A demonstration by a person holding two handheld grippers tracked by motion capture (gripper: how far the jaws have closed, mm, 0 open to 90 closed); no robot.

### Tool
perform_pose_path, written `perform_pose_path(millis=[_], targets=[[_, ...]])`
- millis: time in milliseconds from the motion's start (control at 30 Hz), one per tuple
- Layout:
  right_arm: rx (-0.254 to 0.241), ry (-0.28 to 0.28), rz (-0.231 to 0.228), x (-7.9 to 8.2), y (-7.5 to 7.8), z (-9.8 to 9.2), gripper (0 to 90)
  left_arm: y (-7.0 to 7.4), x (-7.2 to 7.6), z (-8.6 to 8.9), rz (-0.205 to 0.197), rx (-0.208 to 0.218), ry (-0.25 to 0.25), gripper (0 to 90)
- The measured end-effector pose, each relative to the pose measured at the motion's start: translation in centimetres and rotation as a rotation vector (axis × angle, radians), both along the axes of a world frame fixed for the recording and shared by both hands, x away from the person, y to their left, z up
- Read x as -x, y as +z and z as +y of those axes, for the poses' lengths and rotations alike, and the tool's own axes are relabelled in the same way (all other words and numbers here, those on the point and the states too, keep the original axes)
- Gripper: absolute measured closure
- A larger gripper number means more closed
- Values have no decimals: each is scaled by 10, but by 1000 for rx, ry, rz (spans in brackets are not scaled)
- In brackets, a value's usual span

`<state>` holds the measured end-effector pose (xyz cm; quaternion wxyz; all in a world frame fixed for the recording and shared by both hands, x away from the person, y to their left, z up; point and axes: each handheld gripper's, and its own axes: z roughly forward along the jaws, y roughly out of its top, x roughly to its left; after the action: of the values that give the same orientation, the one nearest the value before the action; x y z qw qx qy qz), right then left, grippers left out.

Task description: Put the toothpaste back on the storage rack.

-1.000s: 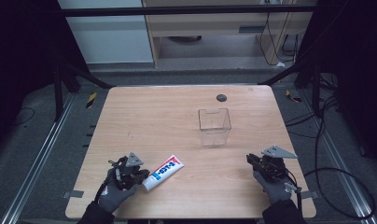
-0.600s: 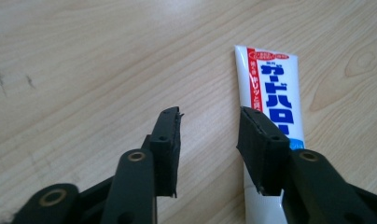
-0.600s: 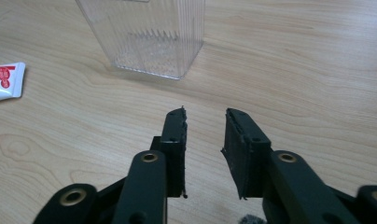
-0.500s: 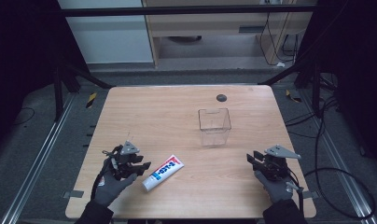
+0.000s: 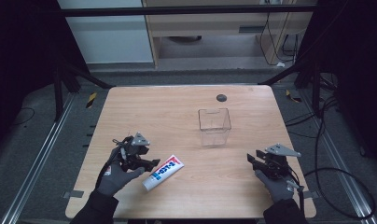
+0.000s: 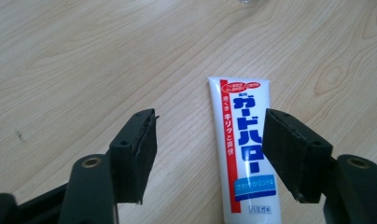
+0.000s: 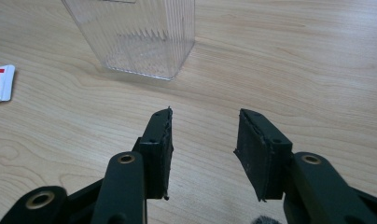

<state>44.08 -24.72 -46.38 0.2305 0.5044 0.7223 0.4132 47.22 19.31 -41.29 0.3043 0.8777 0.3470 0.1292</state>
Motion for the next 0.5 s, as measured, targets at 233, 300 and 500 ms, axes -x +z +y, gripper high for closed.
perform_pose_path(millis=[233, 300, 500], targets=[[8, 0, 13, -1, 1, 2, 553, 0, -2, -14, 21, -34, -33, 291], [18, 2, 15, -2, 0, 1, 551, -1, -3, -18, 39, -52, -39, 284], [22, 14, 32, -3, 0, 4, 553, -8, -8, -29, 82, -105, -53, 266]])
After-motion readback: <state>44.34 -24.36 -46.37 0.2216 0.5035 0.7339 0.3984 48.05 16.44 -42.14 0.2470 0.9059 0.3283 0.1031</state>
